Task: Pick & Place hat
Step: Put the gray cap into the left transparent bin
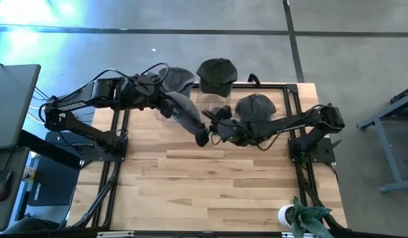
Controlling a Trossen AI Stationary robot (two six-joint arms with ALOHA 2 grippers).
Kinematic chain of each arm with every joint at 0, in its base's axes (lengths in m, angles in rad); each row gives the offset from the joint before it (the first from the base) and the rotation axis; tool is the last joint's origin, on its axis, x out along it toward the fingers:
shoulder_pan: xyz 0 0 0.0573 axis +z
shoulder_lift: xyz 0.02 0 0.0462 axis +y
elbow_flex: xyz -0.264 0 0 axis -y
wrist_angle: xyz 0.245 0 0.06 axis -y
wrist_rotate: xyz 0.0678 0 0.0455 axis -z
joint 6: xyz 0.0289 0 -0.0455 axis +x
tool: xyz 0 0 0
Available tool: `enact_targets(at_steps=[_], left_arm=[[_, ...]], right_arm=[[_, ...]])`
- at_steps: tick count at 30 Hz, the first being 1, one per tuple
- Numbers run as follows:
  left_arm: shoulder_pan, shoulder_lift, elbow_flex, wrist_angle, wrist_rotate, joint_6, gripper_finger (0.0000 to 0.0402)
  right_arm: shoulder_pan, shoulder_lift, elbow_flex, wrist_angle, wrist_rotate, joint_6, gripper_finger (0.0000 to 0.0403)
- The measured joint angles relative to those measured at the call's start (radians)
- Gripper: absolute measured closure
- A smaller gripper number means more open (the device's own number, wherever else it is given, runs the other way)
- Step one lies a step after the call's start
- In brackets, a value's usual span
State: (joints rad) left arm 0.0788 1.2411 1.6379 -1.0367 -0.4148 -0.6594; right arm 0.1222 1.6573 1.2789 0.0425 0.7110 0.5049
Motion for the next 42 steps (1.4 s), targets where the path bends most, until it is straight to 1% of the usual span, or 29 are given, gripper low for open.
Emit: enact_targets(at_steps=[2, 4, 7, 8, 10, 11, 12, 13, 15, 17, 18, 20, 22, 25, 28, 30, 31, 33, 35, 37, 39, 42], left_arm=[[0.0, 0.0, 0.0, 0.0, 0.003, 0.0, 0.0401], [0.0, 0.0, 0.0, 0.0, 0.009, 0.0, 0.0401], [0.0, 0.0, 0.0, -0.015, 0.011, -0.007, 0.0401], [0.0, 0.0, 0.0, -0.025, 0.011, -0.018, 0.0401], [0.0, 0.0, 0.0, -0.047, 0.019, -0.026, 0.0398], [0.001, 0.0, 0.0, -0.059, 0.04, -0.019, 0.0392], [0.001, 0.0, 0.0, -0.069, 0.057, 0.001, 0.0384], [0.001, 0.0, -0.002, -0.079, 0.067, 0.027, 0.0372], [0.0, -0.001, -0.02, -0.081, 0.087, 0.074, 0.0342], [0.0, -0.001, -0.065, -0.082, 0.125, 0.083, 0.0307], [0.0, -0.001, -0.095, -0.081, 0.146, 0.083, 0.0289], [0.0, 0.0, -0.166, -0.077, 0.174, 0.082, 0.0254], [0.0, 0.0, -0.246, -0.032, 0.201, 0.088, 0.0224], [-0.001, 0.001, -0.369, 0.11, 0.239, 0.102, 0.0191], [-0.014, 0.001, -0.46, 0.298, 0.24, 0.083, 0.0178], [-0.023, 0.001, -0.497, 0.384, 0.185, 0.062, 0.0178], [-0.031, 0.002, -0.506, 0.407, 0.141, 0.056, 0.0179], [-0.052, 0.001, -0.51, 0.428, 0.019, 0.056, 0.0182], [-0.073, 0.0, -0.509, 0.459, -0.108, 0.086, 0.0188], [-0.094, 0.001, -0.509, 0.493, -0.209, 0.124, 0.0196], [-0.103, 0.0, -0.509, 0.529, -0.267, 0.159, 0.0205], [-0.098, -0.001, -0.509, 0.525, -0.275, 0.164, 0.0227]], right_arm=[[-0.011, 0.027, 0.001, 0.085, -0.025, -0.03, 0.0166], [-0.02, 0.049, 0.001, 0.127, -0.003, -0.043, 0.0198], [-0.027, 0.054, 0.0, 0.114, 0.08, -0.046, 0.0269], [-0.032, 0.046, 0.0, 0.113, 0.082, -0.053, 0.0297], [-0.037, 0.019, 0.0, 0.107, 0.043, -0.079, 0.0359], [-0.041, 0.006, 0.003, 0.105, 0.007, -0.087, 0.038], [-0.045, -0.009, 0.01, 0.08, -0.027, -0.087, 0.039], [-0.051, -0.019, 0.023, 0.029, -0.052, -0.06, 0.0389], [-0.067, -0.035, 0.066, -0.125, -0.115, 0.053, 0.0383], [-0.088, -0.044, 0.116, -0.284, -0.206, 0.15, 0.0392], [-0.097, -0.044, 0.138, -0.335, -0.247, 0.177, 0.0396], [-0.11, -0.044, 0.171, -0.384, -0.311, 0.208, 0.0396], [-0.118, -0.044, 0.188, -0.405, -0.354, 0.239, 0.0393], [-0.129, -0.045, 0.198, -0.413, -0.395, 0.275, 0.0399], [-0.141, -0.045, 0.198, -0.417, -0.408, 0.315, 0.0396], [-0.147, -0.045, 0.199, -0.424, -0.431, 0.334, 0.0396], [-0.15, -0.045, 0.199, -0.427, -0.439, 0.34, 0.0398], [-0.152, -0.045, 0.199, -0.434, -0.457, 0.345, 0.04], [-0.152, -0.045, 0.199, -0.436, -0.472, 0.351, 0.0397], [-0.152, -0.045, 0.199, -0.435, -0.493, 0.351, 0.0397], [-0.152, -0.045, 0.199, -0.436, -0.518, 0.351, 0.0399], [-0.15, -0.045, 0.199, -0.438, -0.557, 0.351, 0.0399]])
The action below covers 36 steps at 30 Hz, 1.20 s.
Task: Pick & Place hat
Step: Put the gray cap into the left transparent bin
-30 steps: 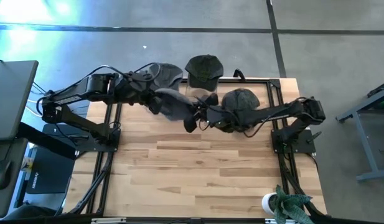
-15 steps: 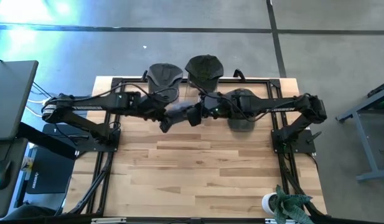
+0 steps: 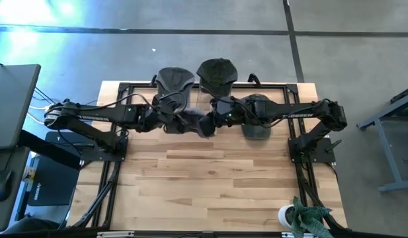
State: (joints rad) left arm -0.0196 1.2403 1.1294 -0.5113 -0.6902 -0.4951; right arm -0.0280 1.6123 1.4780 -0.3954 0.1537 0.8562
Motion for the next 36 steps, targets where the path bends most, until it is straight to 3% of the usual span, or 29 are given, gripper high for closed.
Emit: enact_targets(at_steps=[4, 9, 11, 18, 24, 27, 30, 36], left_arm=[[0.0, -0.018, 0.001, -0.031, 0.05, -0.006, 0.0277], [0.0, -0.035, 0.001, -0.038, 0.235, -0.006, 0.0375], [0.0, -0.037, 0.001, -0.041, 0.292, -0.006, 0.0393], [0.032, -0.043, 0.069, -0.144, 0.477, -0.101, 0.0398], [0.133, -0.02, 0.079, -0.266, 0.709, -0.226, 0.04], [0.165, -0.016, 0.081, -0.299, 0.703, -0.251, 0.0401], [0.191, -0.012, 0.078, -0.312, 0.686, -0.251, 0.0401], [0.199, -0.014, 0.08, -0.305, 0.689, -0.242, 0.0401]], right_arm=[[0.008, 0.0, 0.0, -0.018, -0.062, 0.0, 0.0396], [0.027, -0.004, 0.0, -0.031, -0.107, -0.01, 0.0399], [0.034, -0.01, 0.0, -0.035, -0.09, -0.022, 0.0399], [0.033, -0.016, 0.0, -0.043, -0.002, -0.187, 0.0373], [0.019, -0.016, 0.0, -0.086, 0.179, -0.22, 0.0289], [0.019, -0.016, 0.0, -0.087, 0.226, -0.239, 0.0249], [0.039, -0.016, 0.0, -0.065, 0.232, -0.392, 0.0223], [0.076, -0.014, -0.145, 0.102, 0.249, -0.492, 0.0209]])
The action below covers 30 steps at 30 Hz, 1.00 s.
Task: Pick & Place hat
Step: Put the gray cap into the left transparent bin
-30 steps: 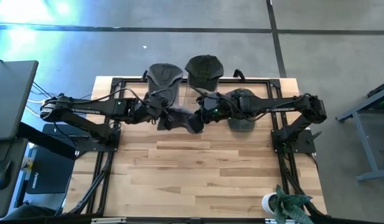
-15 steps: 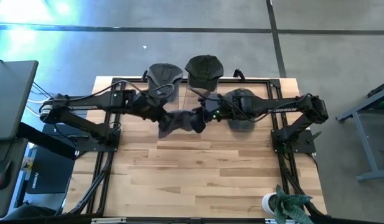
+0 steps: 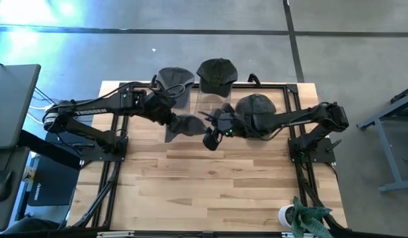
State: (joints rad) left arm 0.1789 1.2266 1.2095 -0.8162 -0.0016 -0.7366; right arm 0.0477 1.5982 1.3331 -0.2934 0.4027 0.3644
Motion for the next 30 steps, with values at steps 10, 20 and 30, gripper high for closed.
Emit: enact_targets(at_steps=[10, 20, 30], left_arm=[[-0.002, 0.0, 0.029, 0.003, 0.076, -0.002, 0.0401], [-0.002, 0.0, 0.142, -0.06, 0.098, -0.001, 0.0401], [-0.002, 0.009, 0.139, -0.079, 0.111, 0.157, 0.0338]], right_arm=[[-0.056, 0.008, -0.297, 0.531, -0.168, -0.055, 0.0205], [-0.024, 0.008, -0.296, 0.499, -0.016, -0.029, 0.0326], [0.024, -0.001, -0.025, 0.043, 0.077, 0.223, 0.0397]])
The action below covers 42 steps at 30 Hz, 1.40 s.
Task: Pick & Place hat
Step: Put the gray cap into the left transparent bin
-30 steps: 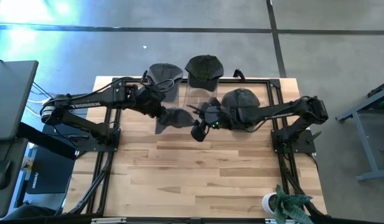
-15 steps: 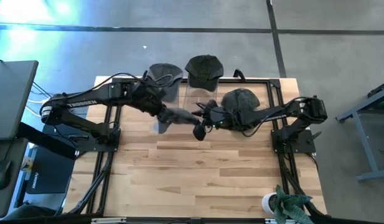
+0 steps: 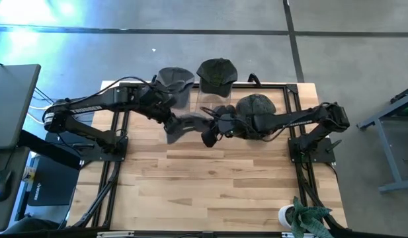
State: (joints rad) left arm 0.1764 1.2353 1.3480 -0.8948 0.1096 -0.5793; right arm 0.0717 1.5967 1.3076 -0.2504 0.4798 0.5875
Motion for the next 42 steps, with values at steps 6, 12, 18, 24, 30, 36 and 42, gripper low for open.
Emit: enact_targets(at_steps=[6, 12, 18, 24, 30, 36, 42], left_arm=[[0.0, 0.051, -0.099, -0.03, 0.033, -0.045, 0.0231], [-0.068, 0.049, -0.176, 0.024, -0.051, -0.16, 0.0177], [-0.214, -0.012, -0.219, -0.018, -0.359, -0.367, 0.0178], [-0.296, -0.033, -0.278, -0.112, -0.627, -0.585, 0.0184], [-0.315, -0.032, -0.319, -0.011, -0.687, -0.582, 0.0184], [-0.315, -0.032, -0.319, 0.039, -0.688, -0.522, 0.0214], [-0.315, -0.078, -0.319, 0.149, -0.62, -0.382, 0.0363]], right_arm=[[-0.038, 0.0, 0.082, -0.185, -0.074, 0.199, 0.0399], [-0.073, 0.0, 0.087, -0.16, -0.101, 0.271, 0.04], [-0.101, 0.0, 0.087, -0.09, -0.172, 0.254, 0.04], [-0.106, 0.0, 0.088, -0.037, -0.241, 0.243, 0.0401], [-0.102, -0.003, 0.088, 0.0, -0.279, 0.247, 0.0401], [-0.102, -0.055, 0.088, 0.009, -0.314, 0.249, 0.0401], [-0.097, -0.101, 0.088, -0.051, -0.384, 0.29, 0.0401]])
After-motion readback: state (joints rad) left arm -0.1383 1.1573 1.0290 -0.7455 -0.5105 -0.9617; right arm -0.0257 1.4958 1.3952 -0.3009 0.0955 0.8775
